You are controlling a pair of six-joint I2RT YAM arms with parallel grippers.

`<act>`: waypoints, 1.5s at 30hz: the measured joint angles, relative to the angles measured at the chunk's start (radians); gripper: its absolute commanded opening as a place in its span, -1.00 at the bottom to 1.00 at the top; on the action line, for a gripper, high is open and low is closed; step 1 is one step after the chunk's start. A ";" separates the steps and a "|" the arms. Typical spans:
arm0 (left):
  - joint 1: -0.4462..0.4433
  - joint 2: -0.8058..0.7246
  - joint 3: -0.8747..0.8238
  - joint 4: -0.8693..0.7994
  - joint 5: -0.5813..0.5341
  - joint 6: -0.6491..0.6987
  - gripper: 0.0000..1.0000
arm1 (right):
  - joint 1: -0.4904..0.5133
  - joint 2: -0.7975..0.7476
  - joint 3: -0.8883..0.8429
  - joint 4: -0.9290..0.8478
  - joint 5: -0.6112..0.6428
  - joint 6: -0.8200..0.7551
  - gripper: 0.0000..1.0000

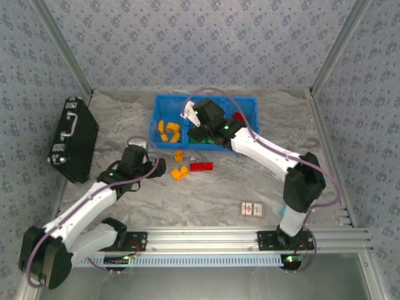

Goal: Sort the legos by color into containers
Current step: Place the lego in the container, then pick up the lego from the center of the table.

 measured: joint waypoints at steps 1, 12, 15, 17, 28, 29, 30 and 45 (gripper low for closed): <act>-0.015 0.033 0.000 0.016 -0.005 -0.003 0.97 | 0.002 -0.027 -0.001 0.007 0.019 0.015 0.99; -0.098 0.348 0.135 0.147 -0.017 -0.021 0.96 | 0.003 -0.396 -0.387 0.207 0.094 0.037 0.99; -0.119 0.399 0.170 0.179 -0.013 -0.023 0.95 | -0.056 -0.504 -0.499 0.233 0.035 0.074 0.99; -0.132 0.431 0.190 0.192 -0.008 -0.026 0.95 | -0.100 -0.560 -0.533 0.245 0.014 0.108 0.99; -0.153 0.604 0.232 0.260 0.013 -0.048 0.81 | -0.187 -0.672 -0.557 0.201 -0.087 0.222 0.99; -0.153 0.615 0.233 0.267 0.014 -0.049 0.77 | -0.188 -0.678 -0.558 0.195 -0.093 0.223 0.98; -0.153 0.624 0.233 0.270 0.014 -0.051 0.72 | -0.188 -0.680 -0.558 0.192 -0.098 0.223 0.97; -0.153 0.673 0.242 0.351 -0.001 -0.052 0.33 | -0.197 -0.681 -0.580 0.174 -0.109 0.226 0.80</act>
